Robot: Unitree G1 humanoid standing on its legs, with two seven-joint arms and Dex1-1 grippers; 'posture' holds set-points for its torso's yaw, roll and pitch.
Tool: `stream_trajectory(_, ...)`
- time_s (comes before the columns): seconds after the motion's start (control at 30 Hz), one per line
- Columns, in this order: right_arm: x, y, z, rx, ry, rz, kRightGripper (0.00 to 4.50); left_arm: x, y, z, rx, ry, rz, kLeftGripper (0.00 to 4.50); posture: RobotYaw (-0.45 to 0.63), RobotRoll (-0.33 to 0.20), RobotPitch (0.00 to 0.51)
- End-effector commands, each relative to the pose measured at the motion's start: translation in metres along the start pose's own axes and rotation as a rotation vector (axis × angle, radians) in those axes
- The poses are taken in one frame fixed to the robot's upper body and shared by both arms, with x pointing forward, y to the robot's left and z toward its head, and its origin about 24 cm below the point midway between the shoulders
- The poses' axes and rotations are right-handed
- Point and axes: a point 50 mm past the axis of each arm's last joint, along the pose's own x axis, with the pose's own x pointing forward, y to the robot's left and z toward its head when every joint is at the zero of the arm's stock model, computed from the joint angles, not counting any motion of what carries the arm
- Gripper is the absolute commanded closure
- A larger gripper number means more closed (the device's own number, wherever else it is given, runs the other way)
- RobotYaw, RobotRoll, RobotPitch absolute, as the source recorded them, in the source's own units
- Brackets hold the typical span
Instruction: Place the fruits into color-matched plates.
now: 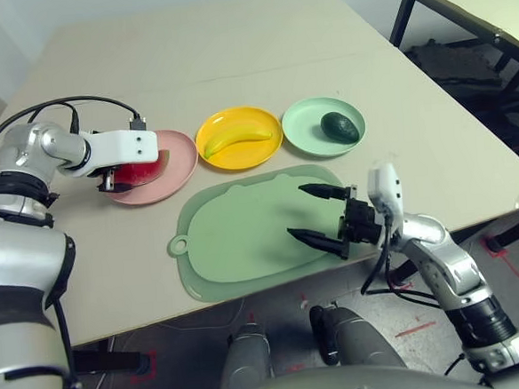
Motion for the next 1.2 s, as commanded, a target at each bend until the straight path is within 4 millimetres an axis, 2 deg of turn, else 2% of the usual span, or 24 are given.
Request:
stream_trajectory(0.03, -0.010, -0.031, 0.014, -0.063, -0.007, -0.146, 0.00, -0.018, 0.009, 0.000, -0.145, -0.147, 0.058, 0.02, 0.02, 0.000, 0.100)
stream_trajectory(0.1, -0.018, -0.051, 0.024, -0.077, -0.023, -0.257, 0.00, -0.020, 0.008, -0.001, -0.189, -0.213, 0.067, 0.02, 0.04, 0.000, 0.104)
stream_trajectory(0.2, -0.042, -0.077, 0.032, -0.059, -0.040, -0.483, 0.00, -0.017, 0.001, 0.005, -0.328, -0.407, 0.085, 0.02, 0.05, 0.000, 0.108)
stream_trajectory(0.33, -0.082, -0.092, 0.017, 0.013, -0.050, -0.716, 0.00, -0.010, -0.020, 0.006, -0.458, -0.544, 0.138, 0.02, 0.08, 0.000, 0.122)
stream_trajectory(0.47, -0.109, -0.084, -0.011, 0.030, -0.029, -0.787, 0.00, -0.006, -0.046, 0.009, -0.593, -0.611, 0.240, 0.02, 0.10, 0.000, 0.128)
stream_trajectory(0.73, -0.141, -0.064, -0.038, 0.024, -0.040, -0.889, 0.00, -0.010, -0.084, 0.006, -0.927, -0.734, 0.549, 0.02, 0.10, 0.000, 0.140)
stream_trajectory(0.83, -0.145, -0.056, -0.040, 0.033, -0.079, -0.879, 0.00, -0.012, -0.097, 0.003, -1.014, -0.741, 0.628, 0.02, 0.10, 0.000, 0.141)
stream_trajectory(0.97, -0.152, -0.047, -0.043, 0.010, -0.088, -0.868, 0.00, -0.005, -0.127, -0.005, -1.109, -0.728, 0.655, 0.02, 0.10, 0.000, 0.137)
stream_trajectory(1.07, -0.155, -0.048, -0.043, -0.016, -0.087, -0.886, 0.00, 0.006, -0.150, -0.014, -1.147, -0.680, 0.630, 0.02, 0.09, 0.000, 0.140)
stream_trajectory(1.2, -0.161, -0.052, -0.040, -0.058, -0.082, -0.915, 0.00, 0.014, -0.165, -0.020, -1.193, -0.655, 0.646, 0.02, 0.08, 0.000, 0.143)
